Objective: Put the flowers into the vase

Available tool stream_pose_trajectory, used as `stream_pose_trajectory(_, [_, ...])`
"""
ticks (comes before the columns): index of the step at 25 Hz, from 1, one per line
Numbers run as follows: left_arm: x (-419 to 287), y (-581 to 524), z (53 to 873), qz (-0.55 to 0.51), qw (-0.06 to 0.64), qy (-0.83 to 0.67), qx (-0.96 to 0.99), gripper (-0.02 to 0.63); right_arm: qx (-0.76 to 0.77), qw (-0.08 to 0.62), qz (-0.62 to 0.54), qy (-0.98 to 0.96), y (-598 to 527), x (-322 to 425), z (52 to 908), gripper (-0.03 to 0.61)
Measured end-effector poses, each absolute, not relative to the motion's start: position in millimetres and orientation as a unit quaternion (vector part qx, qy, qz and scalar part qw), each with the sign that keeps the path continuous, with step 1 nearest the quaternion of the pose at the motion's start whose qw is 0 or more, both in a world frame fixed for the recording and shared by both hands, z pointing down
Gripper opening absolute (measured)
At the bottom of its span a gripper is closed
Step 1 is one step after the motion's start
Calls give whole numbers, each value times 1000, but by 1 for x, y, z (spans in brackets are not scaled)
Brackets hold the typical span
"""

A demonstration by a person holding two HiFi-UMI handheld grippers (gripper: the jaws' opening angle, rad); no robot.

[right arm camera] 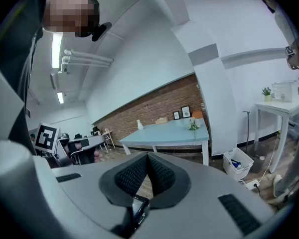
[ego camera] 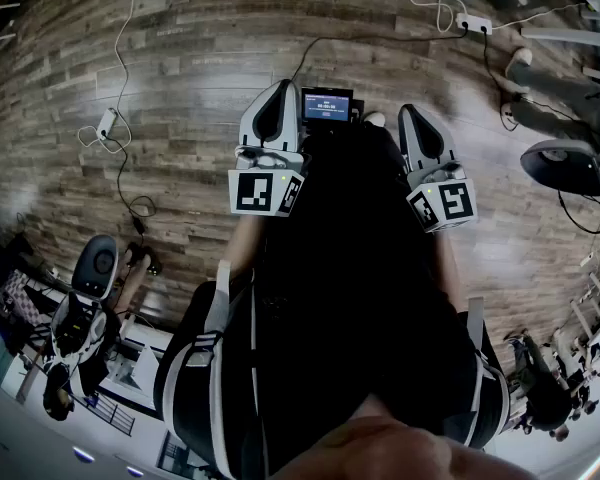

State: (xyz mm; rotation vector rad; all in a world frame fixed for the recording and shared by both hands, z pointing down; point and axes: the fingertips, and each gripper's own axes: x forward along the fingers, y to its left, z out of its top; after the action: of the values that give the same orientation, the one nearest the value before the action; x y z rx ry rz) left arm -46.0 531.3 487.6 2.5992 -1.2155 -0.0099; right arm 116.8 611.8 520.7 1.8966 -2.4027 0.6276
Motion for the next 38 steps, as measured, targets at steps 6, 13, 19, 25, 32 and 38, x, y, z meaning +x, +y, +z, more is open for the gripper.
stream_pose_trajectory(6, [-21, 559, 475, 0, 138, -403, 905, 25, 615, 6, 206, -761, 645, 134, 516, 18])
stream_pose_trajectory(13, [38, 595, 456, 13, 105, -370, 923, 25, 627, -26, 174, -759, 682, 176, 499, 18])
stream_pose_trajectory(19, [96, 619, 440, 4, 74, -343, 936, 25, 623, -36, 153, -766, 698, 209, 491, 18])
stream_pose_trajectory(25, [147, 647, 432, -6, 88, -289, 953, 25, 578, -42, 120, -806, 701, 208, 478, 18])
stream_pose_trajectory(32, [203, 691, 432, 16, 131, -225, 965, 25, 485, -2, 127, -865, 707, 179, 482, 18])
stream_pose_trajectory(38, [207, 687, 442, 34, 172, -233, 957, 25, 486, -2, 144, -862, 705, 180, 488, 18])
